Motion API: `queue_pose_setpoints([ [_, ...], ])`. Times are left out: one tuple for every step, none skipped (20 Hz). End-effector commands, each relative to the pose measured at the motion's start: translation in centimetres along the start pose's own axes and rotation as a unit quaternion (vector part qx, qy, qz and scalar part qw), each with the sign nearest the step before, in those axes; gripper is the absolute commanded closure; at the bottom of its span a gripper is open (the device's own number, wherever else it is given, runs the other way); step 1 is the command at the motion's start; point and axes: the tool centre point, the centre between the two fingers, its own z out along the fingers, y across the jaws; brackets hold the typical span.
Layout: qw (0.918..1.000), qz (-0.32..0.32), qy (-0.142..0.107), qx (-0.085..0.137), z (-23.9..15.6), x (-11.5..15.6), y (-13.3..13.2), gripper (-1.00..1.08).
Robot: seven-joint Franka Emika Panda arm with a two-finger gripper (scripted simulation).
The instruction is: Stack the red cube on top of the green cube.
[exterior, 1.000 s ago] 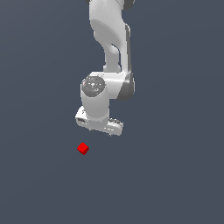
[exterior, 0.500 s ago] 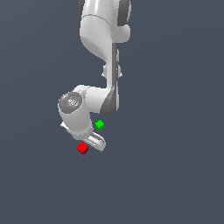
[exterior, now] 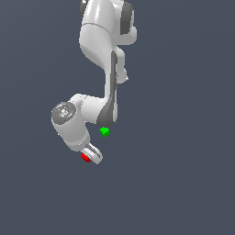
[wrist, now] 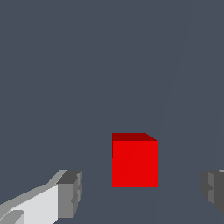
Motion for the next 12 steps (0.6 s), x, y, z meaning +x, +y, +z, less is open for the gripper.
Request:
queue_pose_setpoints([
  [1.0, 0.0, 0.0, 0.0, 0.0, 0.0, 0.0, -0.92],
  [1.0, 0.0, 0.0, 0.0, 0.0, 0.0, 0.0, -0.92],
  [1.0, 0.0, 0.0, 0.0, 0.2, 0.0, 0.0, -0.92],
  [1.0, 0.0, 0.0, 0.0, 0.4, 0.0, 0.0, -0.92],
  [1.0, 0.0, 0.0, 0.0, 0.6, 0.0, 0.0, -0.92],
  [1.0, 0.0, 0.0, 0.0, 1.0, 0.0, 0.0, -0.92],
  [1.0, 0.001, 0.0, 0.0, 1.5, 0.0, 0.0, -0.92],
  [1.0, 0.001, 0.0, 0.0, 2.0, 0.0, 0.0, -0.92],
  [1.0, 0.001, 0.0, 0.0, 2.6, 0.0, 0.1, -0.92],
  [1.0, 0.002, 0.0, 0.0, 3.2, 0.0, 0.1, -0.92],
  [1.0, 0.002, 0.0, 0.0, 3.7, 0.0, 0.1, -0.92],
  [1.0, 0.002, 0.0, 0.0, 4.2, 0.0, 0.1, -0.92],
])
